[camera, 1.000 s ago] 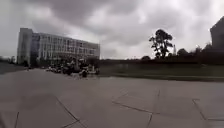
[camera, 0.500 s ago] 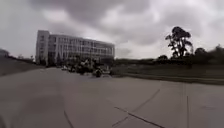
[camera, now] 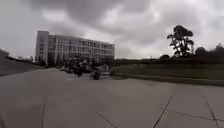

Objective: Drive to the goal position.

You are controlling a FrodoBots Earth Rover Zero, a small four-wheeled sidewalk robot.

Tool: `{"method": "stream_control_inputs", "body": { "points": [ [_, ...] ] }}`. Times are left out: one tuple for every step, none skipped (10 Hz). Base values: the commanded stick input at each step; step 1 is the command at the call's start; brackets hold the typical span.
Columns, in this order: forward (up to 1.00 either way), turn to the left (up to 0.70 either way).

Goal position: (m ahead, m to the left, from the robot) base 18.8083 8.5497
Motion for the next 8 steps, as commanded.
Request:
{"method": "stream_control_inputs", "body": {
  "points": [
    [1.0,0.4],
    [1.0,0.4],
    [1.0,0.4],
    [1.0,0.4],
    [1.0,0.4],
    [1.0,0.4],
    [1.0,0.4],
    [1.0,0.4]
  ]
}}
